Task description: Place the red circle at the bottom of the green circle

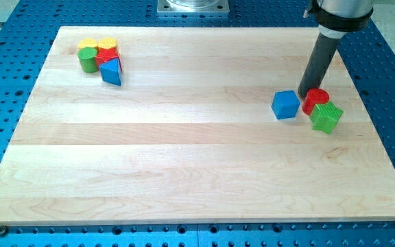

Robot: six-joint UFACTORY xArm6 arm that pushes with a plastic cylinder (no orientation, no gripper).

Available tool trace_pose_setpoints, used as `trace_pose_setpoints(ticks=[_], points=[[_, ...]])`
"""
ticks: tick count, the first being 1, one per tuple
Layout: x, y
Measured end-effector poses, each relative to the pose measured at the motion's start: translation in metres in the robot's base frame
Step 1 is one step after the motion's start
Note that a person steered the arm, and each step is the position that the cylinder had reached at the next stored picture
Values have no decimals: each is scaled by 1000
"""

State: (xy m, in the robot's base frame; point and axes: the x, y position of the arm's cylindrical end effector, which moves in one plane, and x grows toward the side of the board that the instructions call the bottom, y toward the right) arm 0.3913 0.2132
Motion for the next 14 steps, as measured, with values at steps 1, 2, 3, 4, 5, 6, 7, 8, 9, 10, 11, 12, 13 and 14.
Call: trace_pose_setpoints(ticks=[1, 2, 3, 4, 5, 6, 7, 8, 9, 10, 11, 12, 13, 14], points=[[-22, 56], [7, 80], [32, 60], [25, 2], [11, -68], [10, -141], [10, -191], [11, -140], [33, -108], [58, -116], [94, -119], [116, -108], [104, -167], [71, -248]])
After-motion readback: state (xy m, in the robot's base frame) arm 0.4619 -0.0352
